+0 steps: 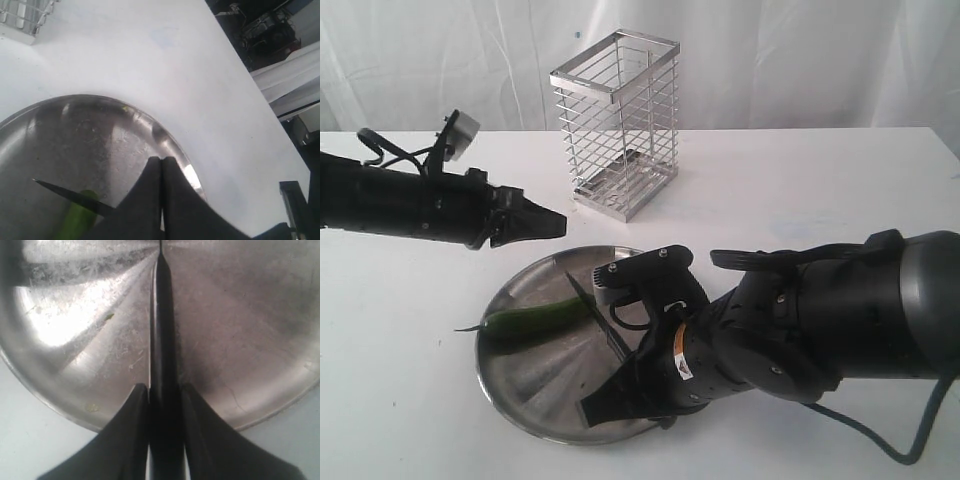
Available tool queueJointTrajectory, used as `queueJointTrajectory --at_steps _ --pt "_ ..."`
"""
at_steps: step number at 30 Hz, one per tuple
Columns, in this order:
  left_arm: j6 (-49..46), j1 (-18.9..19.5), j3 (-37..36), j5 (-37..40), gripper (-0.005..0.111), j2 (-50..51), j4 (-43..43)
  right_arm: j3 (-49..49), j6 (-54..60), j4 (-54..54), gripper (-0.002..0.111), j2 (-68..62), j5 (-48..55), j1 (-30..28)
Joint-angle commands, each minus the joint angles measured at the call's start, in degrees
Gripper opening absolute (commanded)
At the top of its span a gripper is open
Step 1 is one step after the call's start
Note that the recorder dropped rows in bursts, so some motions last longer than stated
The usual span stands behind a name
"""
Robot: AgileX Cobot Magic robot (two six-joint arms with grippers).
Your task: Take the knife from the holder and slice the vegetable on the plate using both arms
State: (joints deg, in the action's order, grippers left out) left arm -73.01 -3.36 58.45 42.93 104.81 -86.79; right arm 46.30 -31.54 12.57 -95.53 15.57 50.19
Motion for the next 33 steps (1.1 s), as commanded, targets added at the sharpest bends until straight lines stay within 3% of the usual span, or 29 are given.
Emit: queueJointTrajectory --at_steps 1,22,33 --pt "-4.2 -1.3 0.2 -0.1 0.0 0.5 -4.8 -0.1 -0.4 0.5 0.0 -0.1 -0.6 0.0" --pt "-5.2 -1.4 0.2 1.5 0.0 0.5 -4.3 2.2 0.3 -1.1 0.0 -0.1 4.6 -0.9" --pt "-5.2 -1.4 0.2 1.4 0.0 0.5 -2.7 2.2 0.5 -1.3 0.0 1.7 2.5 -0.5"
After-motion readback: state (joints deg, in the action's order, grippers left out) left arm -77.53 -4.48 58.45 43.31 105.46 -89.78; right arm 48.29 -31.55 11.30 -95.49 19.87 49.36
